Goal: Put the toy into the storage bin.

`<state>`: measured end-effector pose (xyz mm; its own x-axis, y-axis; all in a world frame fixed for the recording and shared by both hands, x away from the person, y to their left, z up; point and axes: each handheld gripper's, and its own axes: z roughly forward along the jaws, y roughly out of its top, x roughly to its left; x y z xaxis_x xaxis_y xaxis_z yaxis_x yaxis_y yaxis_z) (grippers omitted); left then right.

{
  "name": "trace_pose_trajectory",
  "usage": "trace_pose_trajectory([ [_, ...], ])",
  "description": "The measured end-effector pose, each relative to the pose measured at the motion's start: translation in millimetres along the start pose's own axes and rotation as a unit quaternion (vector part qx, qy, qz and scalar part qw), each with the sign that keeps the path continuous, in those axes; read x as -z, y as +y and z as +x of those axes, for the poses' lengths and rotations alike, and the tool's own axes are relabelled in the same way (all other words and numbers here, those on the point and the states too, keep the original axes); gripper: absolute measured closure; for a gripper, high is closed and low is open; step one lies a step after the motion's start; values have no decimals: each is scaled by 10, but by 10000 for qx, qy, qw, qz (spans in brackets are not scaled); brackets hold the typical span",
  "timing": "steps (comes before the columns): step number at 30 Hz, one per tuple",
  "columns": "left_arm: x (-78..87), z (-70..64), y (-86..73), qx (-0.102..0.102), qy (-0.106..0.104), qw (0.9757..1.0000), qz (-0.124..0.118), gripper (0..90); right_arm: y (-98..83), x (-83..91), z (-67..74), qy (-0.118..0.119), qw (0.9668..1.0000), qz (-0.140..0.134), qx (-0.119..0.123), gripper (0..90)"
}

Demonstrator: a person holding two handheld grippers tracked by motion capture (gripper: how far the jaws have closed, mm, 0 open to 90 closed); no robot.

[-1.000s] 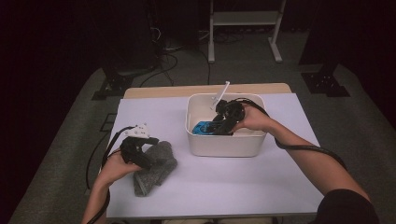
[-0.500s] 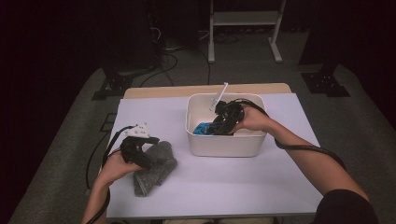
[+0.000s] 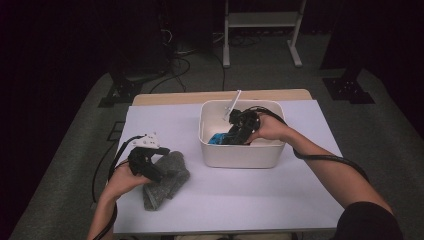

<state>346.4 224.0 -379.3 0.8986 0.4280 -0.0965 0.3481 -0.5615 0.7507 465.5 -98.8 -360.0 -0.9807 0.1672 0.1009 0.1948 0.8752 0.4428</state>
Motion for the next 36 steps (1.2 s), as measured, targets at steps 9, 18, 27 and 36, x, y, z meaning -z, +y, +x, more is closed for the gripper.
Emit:
trace_pose_trajectory([
  [9, 23, -8, -19, 10, 19, 10000, -6, 65, -4, -18, -30, 75, 9998, 90, -141, 266],
  [18, 35, -14, -20, 1, 22, 10000, -9, 65, -4, -14, -47, 89, 9996, 100, -236, 262],
  [27, 39, -15, -24, 15, 23, 10000, -1, 65, -1, 63, -76, 57, 9993, -30, -357, 298],
  [36, 35, -22, -25, 12, 8, 10000, 3, 65, -12, 104, -39, 77, 9992, -154, -349, 318],
])
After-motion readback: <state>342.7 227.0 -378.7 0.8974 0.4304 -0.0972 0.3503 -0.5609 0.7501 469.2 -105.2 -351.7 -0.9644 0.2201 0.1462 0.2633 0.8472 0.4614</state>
